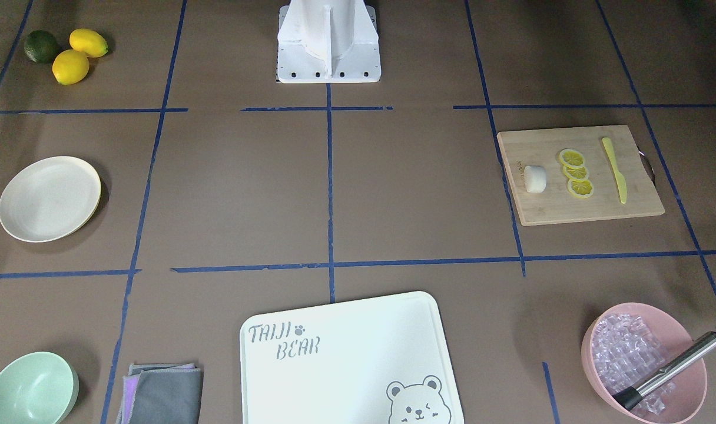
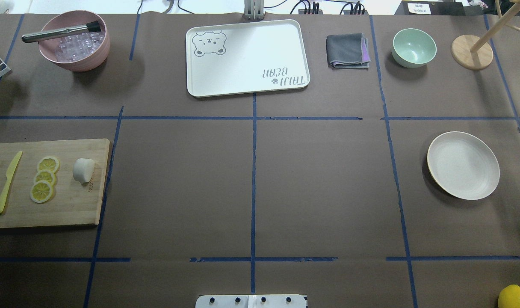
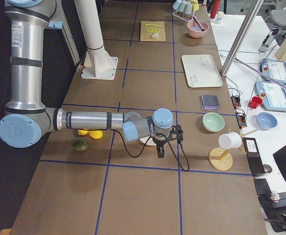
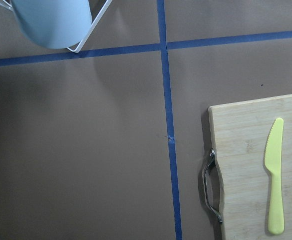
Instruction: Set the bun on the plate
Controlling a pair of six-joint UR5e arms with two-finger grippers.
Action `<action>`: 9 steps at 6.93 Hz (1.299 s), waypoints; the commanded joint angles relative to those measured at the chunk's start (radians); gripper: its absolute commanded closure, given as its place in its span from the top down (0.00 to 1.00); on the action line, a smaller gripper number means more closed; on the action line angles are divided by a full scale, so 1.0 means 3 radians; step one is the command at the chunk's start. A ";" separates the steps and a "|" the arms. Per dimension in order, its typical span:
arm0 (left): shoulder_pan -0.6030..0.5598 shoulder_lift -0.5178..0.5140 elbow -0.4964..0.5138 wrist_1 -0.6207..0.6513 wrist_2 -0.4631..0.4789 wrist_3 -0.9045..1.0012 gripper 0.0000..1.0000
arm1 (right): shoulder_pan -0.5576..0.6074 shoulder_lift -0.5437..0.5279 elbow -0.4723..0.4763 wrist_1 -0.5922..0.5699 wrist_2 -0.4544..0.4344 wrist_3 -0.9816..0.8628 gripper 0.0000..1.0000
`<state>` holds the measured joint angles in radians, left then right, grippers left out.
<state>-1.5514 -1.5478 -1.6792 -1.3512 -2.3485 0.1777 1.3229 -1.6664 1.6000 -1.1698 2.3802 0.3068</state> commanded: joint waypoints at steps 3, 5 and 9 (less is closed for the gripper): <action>-0.0003 0.0000 0.0003 -0.0001 0.0000 0.0001 1.00 | -0.0738 -0.0014 -0.0425 0.1450 -0.0341 0.1385 0.86; -0.0003 0.0005 0.0003 0.0004 0.0000 0.0001 1.00 | -0.0789 -0.0075 -0.0425 0.1445 -0.0336 0.1375 0.42; -0.0003 0.0005 -0.0002 0.0004 0.0000 -0.0004 1.00 | -0.0825 -0.0086 -0.0384 0.1445 -0.0321 0.1329 0.00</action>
<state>-1.5519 -1.5463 -1.6795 -1.3499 -2.3485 0.1765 1.0778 -1.6991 1.4777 -0.7363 2.2793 0.7071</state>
